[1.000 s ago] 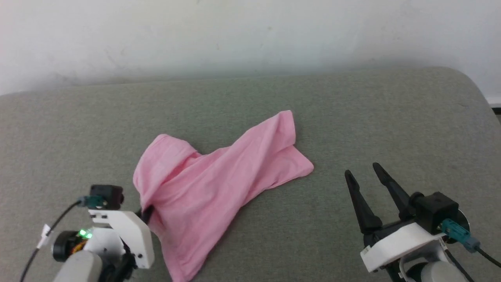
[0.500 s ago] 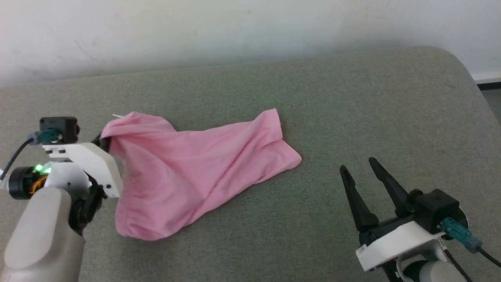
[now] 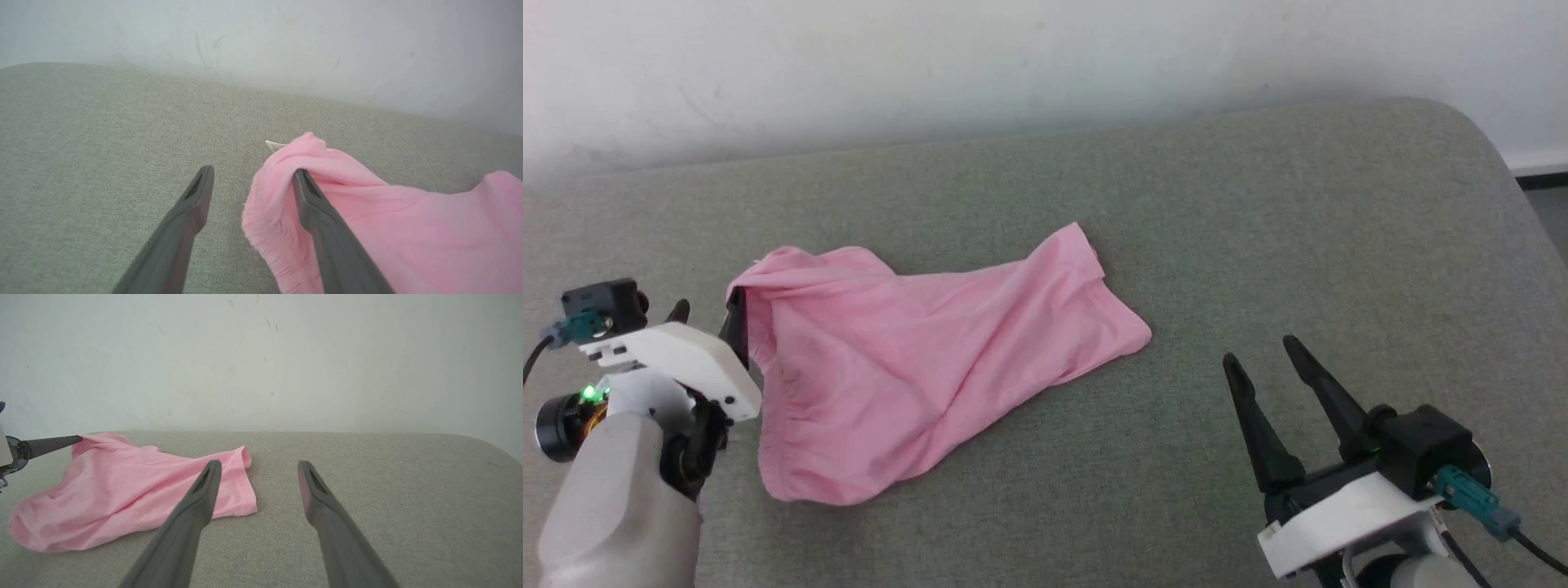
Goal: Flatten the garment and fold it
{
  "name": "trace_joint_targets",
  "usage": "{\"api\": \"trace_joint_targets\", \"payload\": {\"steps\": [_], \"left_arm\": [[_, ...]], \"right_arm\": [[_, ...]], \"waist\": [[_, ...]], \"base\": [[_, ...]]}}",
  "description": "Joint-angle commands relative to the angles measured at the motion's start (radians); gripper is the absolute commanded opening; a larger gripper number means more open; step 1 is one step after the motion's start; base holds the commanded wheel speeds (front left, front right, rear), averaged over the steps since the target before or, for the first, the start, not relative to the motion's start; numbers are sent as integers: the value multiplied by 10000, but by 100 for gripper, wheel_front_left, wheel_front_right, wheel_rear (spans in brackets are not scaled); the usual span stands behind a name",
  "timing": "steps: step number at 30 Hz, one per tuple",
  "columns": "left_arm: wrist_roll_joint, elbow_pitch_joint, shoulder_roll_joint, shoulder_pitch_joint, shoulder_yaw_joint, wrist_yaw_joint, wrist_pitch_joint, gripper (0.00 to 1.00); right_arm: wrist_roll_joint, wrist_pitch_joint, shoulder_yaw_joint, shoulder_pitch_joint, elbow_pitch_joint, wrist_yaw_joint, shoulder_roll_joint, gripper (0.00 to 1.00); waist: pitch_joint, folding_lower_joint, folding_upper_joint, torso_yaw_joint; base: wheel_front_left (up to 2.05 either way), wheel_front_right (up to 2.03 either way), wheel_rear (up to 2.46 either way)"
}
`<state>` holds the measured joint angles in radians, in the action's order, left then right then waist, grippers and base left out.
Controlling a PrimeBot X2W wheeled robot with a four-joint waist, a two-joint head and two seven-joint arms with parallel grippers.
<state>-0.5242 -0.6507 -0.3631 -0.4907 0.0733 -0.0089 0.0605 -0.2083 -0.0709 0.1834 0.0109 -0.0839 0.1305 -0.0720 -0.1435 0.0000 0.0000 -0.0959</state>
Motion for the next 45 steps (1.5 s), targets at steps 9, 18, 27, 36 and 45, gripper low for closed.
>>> {"api": "trace_joint_targets", "payload": {"steps": [9, 18, 27, 36, 45], "left_arm": [[-450, 2649, -242, 2266, -181, 293, 901, 100], [-991, 6153, -739, 4769, 265, 604, 3687, 100], [-1093, 6773, -762, 5431, 565, 1012, 4656, 100], [-1060, 5015, -669, 4629, 1058, 819, 5107, 100], [-1418, 4651, -735, 4917, 1779, 447, 6579, 0]], "right_arm": [[74, 273, -172, 812, -375, 2, 102, 100], [45, 539, -65, 1207, -631, 2, 152, 100], [-62, 633, 120, 1090, -726, 2, 172, 100], [-85, 582, 123, 739, -623, 2, 165, 100], [-188, 745, -189, 515, -365, 2, 24, 100]], "waist": [[912, 0, 0, 420], [1254, 0, 0, 499], [859, 0, 0, 237], [237, 0, 0, -170], [199, 0, 0, -210]], "base": [[0, 0, 0], [0, 0, 0], [0, 0, 0], [0, 0, 0], [0, 0, 0]]}}
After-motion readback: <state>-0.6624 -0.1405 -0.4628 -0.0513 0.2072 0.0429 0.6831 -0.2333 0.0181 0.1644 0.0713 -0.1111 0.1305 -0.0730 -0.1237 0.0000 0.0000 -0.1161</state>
